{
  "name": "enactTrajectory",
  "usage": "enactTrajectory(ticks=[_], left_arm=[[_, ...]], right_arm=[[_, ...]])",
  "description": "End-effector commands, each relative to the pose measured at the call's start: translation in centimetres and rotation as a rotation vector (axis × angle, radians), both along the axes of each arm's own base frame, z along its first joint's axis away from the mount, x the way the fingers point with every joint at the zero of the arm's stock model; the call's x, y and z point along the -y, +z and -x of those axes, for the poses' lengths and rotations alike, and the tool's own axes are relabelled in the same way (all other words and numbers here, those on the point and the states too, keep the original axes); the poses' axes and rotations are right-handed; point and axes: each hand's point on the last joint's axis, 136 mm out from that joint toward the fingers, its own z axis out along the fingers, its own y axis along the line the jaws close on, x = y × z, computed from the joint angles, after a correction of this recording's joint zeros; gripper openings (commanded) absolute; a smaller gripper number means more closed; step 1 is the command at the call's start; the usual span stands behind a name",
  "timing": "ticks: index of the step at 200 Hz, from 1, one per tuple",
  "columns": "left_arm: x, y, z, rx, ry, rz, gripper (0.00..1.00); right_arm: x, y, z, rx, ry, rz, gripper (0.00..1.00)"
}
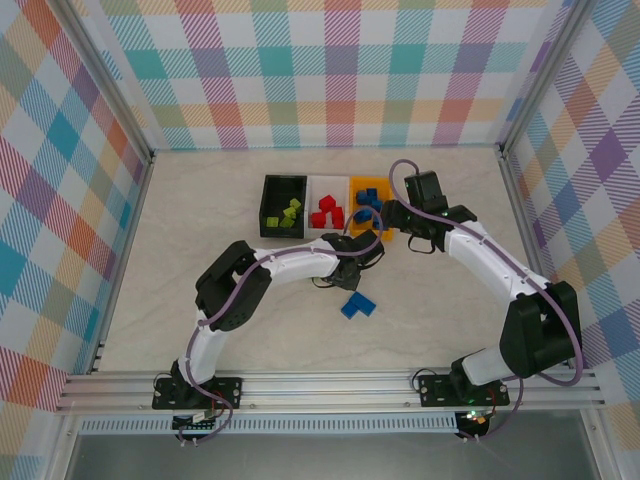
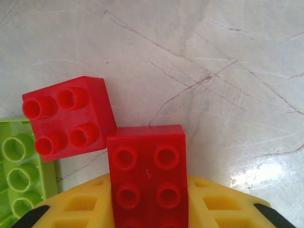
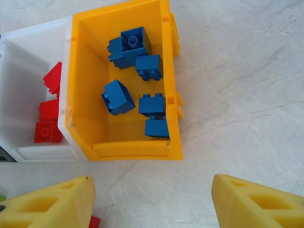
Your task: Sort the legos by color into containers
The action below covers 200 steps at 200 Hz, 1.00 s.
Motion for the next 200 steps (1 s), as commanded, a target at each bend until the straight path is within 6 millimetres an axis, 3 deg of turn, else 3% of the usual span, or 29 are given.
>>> enactTrajectory(ticks=[1,25,53,85,122,171,185,200], left_arm=[[-1.3,3.1,-0.2,0.041,0.043,0.031,0.27],[-2.8,7.4,-2.2,0.114,0.102,0.085,0.27],[-5.4,11.1,-7.4,0.194,0.206,0.115,0.28],[-6.1,11.2,-13.0,0.212,0.268,0.091,0.27],[-6.3,11.1,-17.4,0.236,0.325,0.079,0.27],[-4.7,10.0,-19.8,0.210,0.329,0.083,0.33],[-4.6,9.5,-19.9,0.194,0.330,0.086,0.43],[-4.3,9.7,-19.7,0.184,0.330,0.105,0.61]], right_arm=[[0.1,0.7,0.0,0.026,-0.008,-0.032,0.66],[0.1,0.7,0.1,0.027,-0.009,-0.040,0.66],[0.0,-0.1,0.1,0.011,-0.011,-0.042,0.66],[-0.2,-0.9,0.2,-0.017,-0.008,-0.043,0.66],[-0.5,-0.5,0.6,-0.022,0.010,-0.059,0.66],[-0.9,-1.0,3.3,-0.064,0.058,-0.100,0.66],[-1.2,-1.5,4.6,-0.090,0.088,-0.123,0.67],[-1.9,-2.2,6.5,-0.129,0.133,-0.148,0.67]])
